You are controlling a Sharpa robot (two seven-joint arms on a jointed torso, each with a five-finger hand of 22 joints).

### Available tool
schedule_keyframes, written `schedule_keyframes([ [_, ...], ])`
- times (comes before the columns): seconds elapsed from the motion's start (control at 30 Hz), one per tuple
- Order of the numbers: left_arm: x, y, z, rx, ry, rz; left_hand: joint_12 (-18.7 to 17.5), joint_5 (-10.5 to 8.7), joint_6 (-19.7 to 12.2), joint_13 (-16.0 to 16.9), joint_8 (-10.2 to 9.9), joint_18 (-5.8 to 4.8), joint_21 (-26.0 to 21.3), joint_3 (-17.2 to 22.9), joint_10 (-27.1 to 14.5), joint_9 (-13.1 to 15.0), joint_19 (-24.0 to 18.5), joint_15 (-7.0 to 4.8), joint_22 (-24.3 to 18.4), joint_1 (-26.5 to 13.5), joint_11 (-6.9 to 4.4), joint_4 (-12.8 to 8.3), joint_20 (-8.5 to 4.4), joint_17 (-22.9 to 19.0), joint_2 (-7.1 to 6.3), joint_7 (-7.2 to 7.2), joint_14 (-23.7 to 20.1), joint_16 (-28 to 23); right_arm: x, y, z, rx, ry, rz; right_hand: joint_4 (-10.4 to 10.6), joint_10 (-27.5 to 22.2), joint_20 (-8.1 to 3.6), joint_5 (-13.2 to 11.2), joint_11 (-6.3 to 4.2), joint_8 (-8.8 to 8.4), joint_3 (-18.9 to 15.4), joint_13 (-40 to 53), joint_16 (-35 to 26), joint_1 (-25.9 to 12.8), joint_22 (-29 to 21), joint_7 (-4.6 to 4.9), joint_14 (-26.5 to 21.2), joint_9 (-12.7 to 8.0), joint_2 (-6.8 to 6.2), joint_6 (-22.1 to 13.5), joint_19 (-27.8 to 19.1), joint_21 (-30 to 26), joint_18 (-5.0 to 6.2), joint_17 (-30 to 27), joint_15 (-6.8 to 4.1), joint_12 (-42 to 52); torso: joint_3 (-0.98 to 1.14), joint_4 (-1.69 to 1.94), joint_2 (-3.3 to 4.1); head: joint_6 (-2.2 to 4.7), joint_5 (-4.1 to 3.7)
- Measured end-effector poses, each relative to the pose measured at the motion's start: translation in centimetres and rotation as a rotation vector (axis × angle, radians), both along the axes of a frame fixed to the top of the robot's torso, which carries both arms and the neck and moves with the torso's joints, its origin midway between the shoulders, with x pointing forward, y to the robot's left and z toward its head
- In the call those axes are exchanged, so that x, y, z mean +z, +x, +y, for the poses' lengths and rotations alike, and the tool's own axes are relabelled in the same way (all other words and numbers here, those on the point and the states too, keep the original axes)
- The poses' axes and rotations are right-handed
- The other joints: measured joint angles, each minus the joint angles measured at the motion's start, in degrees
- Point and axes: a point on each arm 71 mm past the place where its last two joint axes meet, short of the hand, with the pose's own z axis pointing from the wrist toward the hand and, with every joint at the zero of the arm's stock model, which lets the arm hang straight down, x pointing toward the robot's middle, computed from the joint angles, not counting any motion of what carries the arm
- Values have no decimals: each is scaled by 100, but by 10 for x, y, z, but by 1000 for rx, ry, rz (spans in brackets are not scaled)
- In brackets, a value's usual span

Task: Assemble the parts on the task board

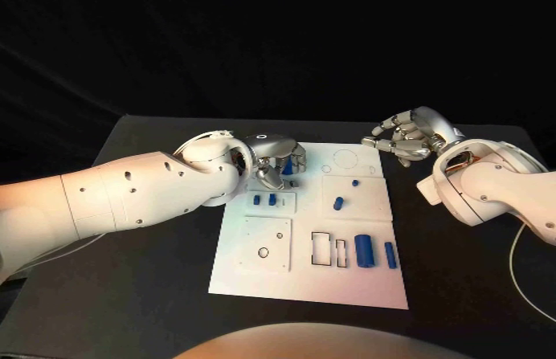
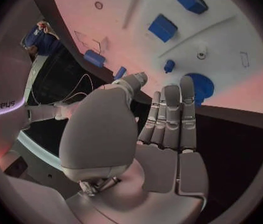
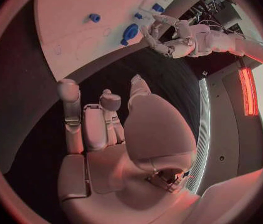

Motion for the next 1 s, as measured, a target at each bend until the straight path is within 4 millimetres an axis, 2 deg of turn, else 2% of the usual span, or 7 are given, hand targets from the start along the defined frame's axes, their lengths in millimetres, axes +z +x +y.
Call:
schedule_keyframes([
  [0.13, -4, 2, -1, -8, 48, 8, 0, 0, 55, -31, -24, -1, 69, -45, 35, -32, 8, 3, 39, 19, -32, 17, -4, 4, 19, 9, 45, 141, 0, 0, 0, -2, 0, -4, 0, -40, -20, 0, 1, 1, 0, -91, -25, 0, -23, 0, 0, 6, 0, 0, -20, -52, 0, -31, 0, -97, 2, -2, 1, 2, -2],
  [0.27, -7, 4, -4, -11, 83, 12, -70, 0, 155, -95, -79, 0, 143, -51, 54, -70, 43, 0, 89, 83, -11, 23, -3, 1, 84, 9, 82, 257, 0, 0, 0, -3, 0, -7, 0, -50, -20, 0, -11, 1, 0, -182, -45, 0, -60, 0, -14, 6, 0, 0, -21, -118, 1, -63, -14, -188, 2, 5, -2, -1, -11],
  [0.53, -10, 8, -6, -12, 123, 13, -135, 0, 280, -187, -150, -1, 268, -48, 83, -131, 43, 5, 170, 161, 7, 23, -3, 71, 106, -6, 159, 461, 1, 0, 1, -7, 1, -11, 0, -51, 1, 0, -11, 1, 0, -213, -67, 0, -93, 0, -21, 5, 0, 0, -41, -154, 0, -76, -21, -188, 2, 5, 0, -4, -14],
  [0.8, -11, 11, -7, -6, 141, 10, -212, 0, 414, -282, -253, 0, 428, 184, 201, -193, 42, -1, 274, 310, -11, -32, -3, 86, 172, 22, 206, 615, 1, 0, 1, -9, 2, -13, 0, -71, -20, 0, 9, 1, 0, -234, -67, 0, -105, 0, -21, 5, 0, 0, -61, -198, 0, -94, -21, -232, 0, 6, 2, -22, -21],
  [1.0, -12, 11, -9, -6, 151, 14, -245, 0, 553, -332, -266, 0, 542, 312, 336, -204, 42, -27, 353, 322, -40, -66, -3, 198, 161, -10, 314, 745, 1, 0, 1, -9, 2, -14, 0, -70, -20, 0, 10, 1, 0, -234, -67, 0, -105, 0, -21, 4, 0, 0, -61, -197, 0, -94, -21, -232, 2, 8, 3, -35, -23],
])
